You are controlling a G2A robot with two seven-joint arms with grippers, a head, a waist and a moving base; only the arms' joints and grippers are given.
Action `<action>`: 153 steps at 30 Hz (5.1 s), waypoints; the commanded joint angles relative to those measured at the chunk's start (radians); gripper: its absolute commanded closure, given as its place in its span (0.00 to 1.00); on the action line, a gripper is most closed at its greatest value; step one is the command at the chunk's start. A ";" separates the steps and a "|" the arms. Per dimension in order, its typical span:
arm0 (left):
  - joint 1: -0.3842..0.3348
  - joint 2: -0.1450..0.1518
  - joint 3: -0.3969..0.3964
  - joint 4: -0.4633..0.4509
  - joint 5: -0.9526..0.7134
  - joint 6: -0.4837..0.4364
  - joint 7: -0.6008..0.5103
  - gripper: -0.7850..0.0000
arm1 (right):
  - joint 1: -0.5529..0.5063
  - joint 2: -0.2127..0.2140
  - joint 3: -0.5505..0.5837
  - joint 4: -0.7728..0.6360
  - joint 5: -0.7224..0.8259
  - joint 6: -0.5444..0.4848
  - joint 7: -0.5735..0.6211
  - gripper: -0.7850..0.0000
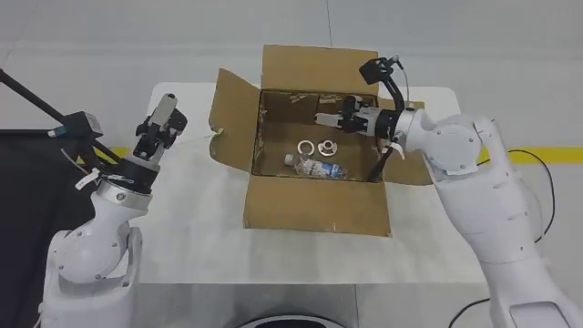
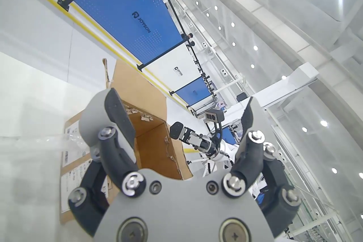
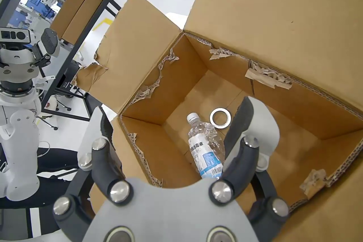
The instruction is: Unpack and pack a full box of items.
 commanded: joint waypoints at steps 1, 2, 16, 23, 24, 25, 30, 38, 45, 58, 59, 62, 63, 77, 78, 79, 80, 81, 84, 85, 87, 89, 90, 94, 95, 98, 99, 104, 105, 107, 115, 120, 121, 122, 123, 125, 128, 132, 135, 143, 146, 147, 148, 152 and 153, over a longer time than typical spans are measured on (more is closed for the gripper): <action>0.000 0.000 0.000 0.000 0.000 0.000 0.000 0.00 | -0.002 -0.001 -0.032 -0.013 -0.066 0.022 0.011 0.00; 0.000 0.000 0.000 0.000 0.000 0.000 0.000 0.00 | 0.011 -0.004 -0.066 -0.020 -0.138 0.062 0.027 0.00; 0.000 0.000 0.000 0.000 0.000 0.000 0.000 0.00 | 0.240 -0.118 -0.443 0.196 -0.452 0.342 0.229 0.00; 0.000 0.000 0.000 0.000 0.000 0.000 0.000 0.00 | 0.303 -0.175 -0.511 0.344 -0.458 0.385 0.221 0.06; 0.000 0.000 0.000 0.000 0.000 0.000 0.000 0.00 | 0.309 -0.183 -0.518 0.362 -0.453 0.387 0.222 0.05; 0.000 0.000 0.000 0.000 0.000 0.000 0.000 0.00 | 0.316 -0.190 -0.524 0.382 -0.449 0.388 0.226 0.04; 0.000 0.000 0.000 0.000 0.000 0.000 0.000 0.00 | 0.346 -0.223 -0.544 0.468 -0.435 0.391 0.224 0.29; 0.000 0.000 0.000 0.000 0.000 0.000 0.000 0.00 | 0.381 -0.272 -0.583 0.581 -0.441 0.383 0.241 0.45; 0.000 0.000 0.000 0.000 0.000 0.000 0.000 0.00 | 0.401 -0.306 -0.593 0.657 -0.441 0.367 0.217 0.52; 0.000 0.000 0.000 0.000 0.000 0.000 0.000 0.00 | 0.417 -0.361 -0.606 0.758 -0.459 0.353 0.187 0.55; 0.000 0.000 0.000 0.000 0.000 0.000 0.000 0.00 | 0.418 -0.364 -0.606 0.765 -0.459 0.351 0.187 0.55; 0.000 0.000 0.000 0.000 0.000 0.000 0.000 0.00 | 0.420 -0.374 -0.606 0.786 -0.460 0.342 0.182 0.58; 0.000 0.000 0.000 0.000 0.000 0.000 0.000 0.00 | 0.420 -0.377 -0.606 0.792 -0.461 0.340 0.181 0.60; 0.000 0.000 0.000 0.000 0.000 0.000 0.000 0.00 | 0.419 -0.411 -0.591 0.867 -0.466 0.310 0.157 0.67; 0.000 0.000 0.000 0.000 0.000 0.000 0.000 0.00 | 0.419 -0.413 -0.590 0.872 -0.467 0.309 0.155 0.69; 0.000 0.000 0.000 0.000 0.000 0.000 0.000 0.00 | 0.419 -0.415 -0.589 0.876 -0.468 0.307 0.153 0.77; 0.000 0.000 0.000 0.000 0.000 0.000 0.000 0.00 | 0.419 -0.417 -0.588 0.879 -0.469 0.306 0.152 0.83; 0.000 0.000 0.000 0.000 0.000 0.000 0.000 0.00 | 0.419 -0.419 -0.585 0.883 -0.468 0.305 0.150 0.87; 0.000 0.000 0.000 0.000 0.000 0.000 0.000 0.00 | 0.420 -0.423 -0.581 0.890 -0.473 0.303 0.145 1.00; 0.000 0.000 0.000 0.000 0.000 0.000 0.000 0.00 | 0.420 -0.424 -0.579 0.892 -0.477 0.304 0.143 1.00; 0.000 0.000 0.000 0.000 0.000 0.000 0.000 0.00 | 0.421 -0.425 -0.574 0.890 -0.482 0.307 0.139 1.00; 0.000 0.000 0.000 0.000 0.000 0.000 0.000 0.00 | 0.421 -0.424 -0.570 0.882 -0.492 0.313 0.138 1.00; 0.000 0.000 0.000 0.000 0.000 0.000 0.000 0.00 | 0.421 -0.423 -0.567 0.874 -0.496 0.314 0.139 1.00; 0.000 0.000 0.000 0.000 0.000 0.000 0.000 0.00 | 0.414 -0.412 -0.544 0.819 -0.510 0.318 0.139 1.00; 0.000 0.000 0.000 0.000 0.000 0.000 0.000 0.00 | 0.411 -0.407 -0.537 0.799 -0.516 0.319 0.144 1.00; 0.000 0.000 0.000 0.000 0.000 0.000 0.000 0.00 | 0.394 -0.384 -0.503 0.715 -0.534 0.325 0.150 1.00; 0.000 0.000 0.000 0.000 0.000 0.000 0.000 0.00 | 0.385 -0.374 -0.487 0.680 -0.544 0.328 0.153 1.00; 0.000 0.000 0.000 0.000 0.000 0.000 0.000 0.00 | 0.295 -0.295 -0.358 0.406 -0.626 0.347 0.204 1.00; 0.000 0.000 0.000 0.000 0.000 0.000 0.000 0.00 | 0.263 -0.274 -0.317 0.329 -0.651 0.349 0.223 1.00; 0.000 0.000 0.000 0.000 0.000 0.000 0.000 0.00 | 0.180 -0.229 -0.218 0.158 -0.718 0.355 0.272 1.00; 0.000 0.000 0.000 0.000 0.000 0.000 0.000 0.00 | -0.191 -0.110 0.259 -0.380 -0.882 0.309 0.394 1.00; 0.000 0.000 0.000 0.000 0.000 0.000 0.000 0.00 | -0.270 -0.086 0.449 -0.376 -0.934 0.328 0.395 1.00; 0.000 0.000 0.000 0.000 0.000 0.000 0.000 0.00 | -0.269 -0.083 0.467 -0.346 -0.935 0.327 0.401 1.00; 0.000 0.000 0.000 0.000 0.000 0.000 0.000 0.00 | -0.263 -0.081 0.481 -0.304 -0.946 0.326 0.408 1.00; 0.000 0.000 0.000 0.000 0.000 0.000 0.000 0.00 | -0.252 -0.079 0.485 -0.257 -0.961 0.323 0.413 1.00; 0.000 0.000 0.000 0.000 0.000 0.000 0.000 0.00 | -0.220 -0.077 0.473 -0.138 -0.976 0.308 0.419 1.00; 0.000 0.000 0.000 0.000 0.000 0.000 0.000 0.00 | -0.155 -0.077 0.446 0.053 -1.001 0.304 0.398 1.00; 0.000 0.000 0.000 0.000 0.000 0.000 0.000 0.00 | -0.081 -0.078 0.421 0.240 -1.003 0.287 0.359 1.00; 0.000 0.000 0.000 0.000 0.000 0.000 0.000 0.00 | -0.031 -0.079 0.403 0.347 -1.013 0.283 0.346 1.00; 0.000 0.000 0.000 0.000 0.000 0.000 0.000 0.00 | 0.030 -0.078 0.388 0.483 -1.004 0.275 0.305 0.92; 0.000 0.000 0.000 0.000 0.000 0.000 0.000 0.00 | 0.040 -0.077 0.383 0.504 -1.002 0.272 0.300 0.85; 0.000 0.000 0.000 0.000 0.000 0.000 0.000 0.00 | 0.042 -0.077 0.382 0.509 -1.000 0.272 0.299 0.82; 0.000 0.000 0.000 0.000 0.000 0.000 0.000 0.00 | 0.044 -0.077 0.380 0.513 -0.999 0.272 0.298 0.77; 0.000 0.000 0.000 0.000 0.000 0.000 0.000 0.00 | 0.047 -0.076 0.375 0.521 -0.992 0.274 0.298 0.52; 0.000 0.000 0.000 0.000 0.000 0.000 0.000 0.00 | 0.047 -0.076 0.374 0.518 -0.990 0.276 0.301 0.45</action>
